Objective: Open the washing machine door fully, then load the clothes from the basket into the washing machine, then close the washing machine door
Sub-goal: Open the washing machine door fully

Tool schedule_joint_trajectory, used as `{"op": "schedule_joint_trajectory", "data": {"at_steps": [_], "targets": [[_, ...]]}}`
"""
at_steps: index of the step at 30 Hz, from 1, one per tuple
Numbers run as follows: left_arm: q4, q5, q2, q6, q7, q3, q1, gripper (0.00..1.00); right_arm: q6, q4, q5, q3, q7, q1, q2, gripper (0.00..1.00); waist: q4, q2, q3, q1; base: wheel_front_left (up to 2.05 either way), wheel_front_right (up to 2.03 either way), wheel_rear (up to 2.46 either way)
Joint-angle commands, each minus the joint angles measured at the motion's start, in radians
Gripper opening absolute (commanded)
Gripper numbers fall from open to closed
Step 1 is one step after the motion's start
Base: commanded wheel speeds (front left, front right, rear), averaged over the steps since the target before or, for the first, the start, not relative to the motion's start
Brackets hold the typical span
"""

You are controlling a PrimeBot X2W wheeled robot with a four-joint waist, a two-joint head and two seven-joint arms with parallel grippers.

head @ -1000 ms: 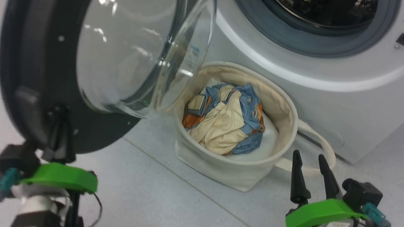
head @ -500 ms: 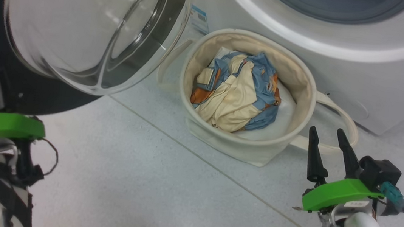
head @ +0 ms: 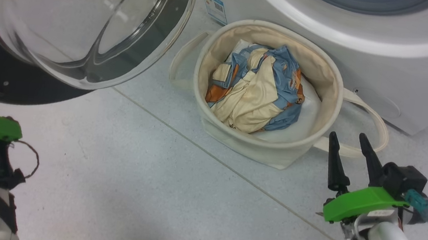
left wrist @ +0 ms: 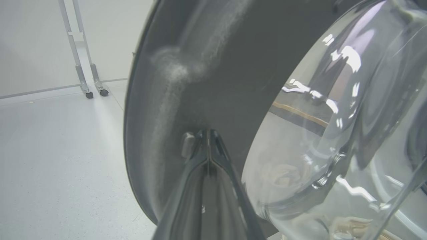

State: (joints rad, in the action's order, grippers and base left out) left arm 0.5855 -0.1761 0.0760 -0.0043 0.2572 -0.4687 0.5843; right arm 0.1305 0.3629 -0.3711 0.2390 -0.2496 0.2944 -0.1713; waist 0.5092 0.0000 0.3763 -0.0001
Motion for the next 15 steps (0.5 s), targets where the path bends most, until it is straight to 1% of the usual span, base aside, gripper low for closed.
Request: {"op": "schedule_joint_trajectory", "data": {"at_steps": [1,7,9,10,15], "targets": [[-0.019,0.01,0.064,-0.01,0.005,-0.045,0.033,0.01,0.0,-0.034,0.004,0.025,-0.012,0.022,-0.006,1.0,-0.001,0.0,0.011,0.0001,0.0,0.0,0.0],[0.002,0.035,0.057,-0.033,0.005,-0.072,0.085,0.01,0.0,-0.035,0.008,0.023,-0.012,0.028,-0.034,1.0,0.007,0.0,0.039,0.0001,0.0,0.0,0.0],[0.009,0.043,0.051,-0.038,0.005,-0.08,0.096,0.04,0.0,-0.036,0.009,0.023,-0.012,0.029,-0.04,1.0,0.01,0.0,0.044,0.0001,0.0,0.0,0.0],[0.011,0.047,0.048,-0.04,0.005,-0.083,0.1,0.04,0.0,-0.036,0.009,0.023,-0.012,0.029,-0.042,1.0,0.012,0.0,0.046,0.0001,0.0,0.0,0.0],[-0.014,0.057,0.016,-0.061,0.005,-0.092,0.095,0.04,0.0,-0.035,0.005,0.027,-0.012,0.027,-0.042,1.0,0.019,0.0,0.034,0.0001,0.0,0.0,0.0]]}}
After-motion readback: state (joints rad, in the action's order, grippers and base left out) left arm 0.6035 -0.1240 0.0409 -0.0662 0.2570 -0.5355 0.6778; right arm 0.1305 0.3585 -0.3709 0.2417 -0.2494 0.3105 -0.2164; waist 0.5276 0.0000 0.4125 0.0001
